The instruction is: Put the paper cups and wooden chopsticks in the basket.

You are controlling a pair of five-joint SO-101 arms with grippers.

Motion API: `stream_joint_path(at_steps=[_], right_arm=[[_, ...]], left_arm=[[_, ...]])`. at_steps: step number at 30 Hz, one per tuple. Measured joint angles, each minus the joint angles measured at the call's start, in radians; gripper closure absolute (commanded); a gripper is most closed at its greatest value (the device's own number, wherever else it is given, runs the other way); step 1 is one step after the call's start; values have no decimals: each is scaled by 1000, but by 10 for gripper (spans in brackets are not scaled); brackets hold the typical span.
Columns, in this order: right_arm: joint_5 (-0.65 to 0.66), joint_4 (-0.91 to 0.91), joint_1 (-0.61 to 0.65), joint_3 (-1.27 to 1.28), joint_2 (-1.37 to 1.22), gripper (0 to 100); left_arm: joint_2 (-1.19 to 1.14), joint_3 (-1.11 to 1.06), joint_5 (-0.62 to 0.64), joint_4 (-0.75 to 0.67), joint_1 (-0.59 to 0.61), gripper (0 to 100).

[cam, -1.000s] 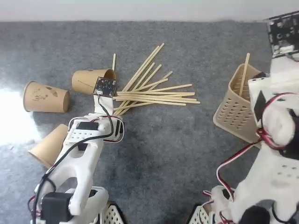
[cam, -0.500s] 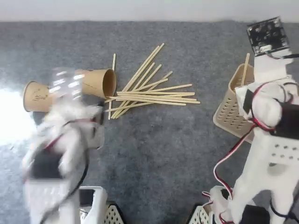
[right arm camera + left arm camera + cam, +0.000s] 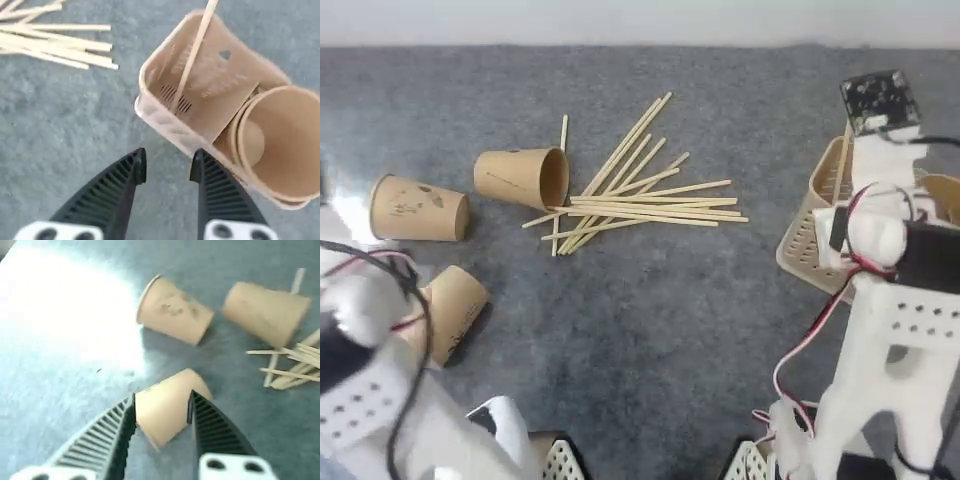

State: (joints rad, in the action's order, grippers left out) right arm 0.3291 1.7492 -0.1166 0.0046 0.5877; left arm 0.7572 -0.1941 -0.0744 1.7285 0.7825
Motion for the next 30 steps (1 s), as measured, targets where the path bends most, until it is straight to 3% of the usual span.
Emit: stream_joint_path(at_steps=[9, 15, 22, 30], right_arm=[[126, -98, -270, 64, 236, 850], [150, -97, -299, 103, 299, 850], [60, -147, -298, 261, 287, 850], [44, -221, -299, 367, 288, 850]], left_arm=[[-201, 0, -146, 0, 117, 830], [-342, 0, -224, 0, 147, 830], [-509, -5, -227, -5, 150, 833], [-517, -181, -218, -8, 270, 833]])
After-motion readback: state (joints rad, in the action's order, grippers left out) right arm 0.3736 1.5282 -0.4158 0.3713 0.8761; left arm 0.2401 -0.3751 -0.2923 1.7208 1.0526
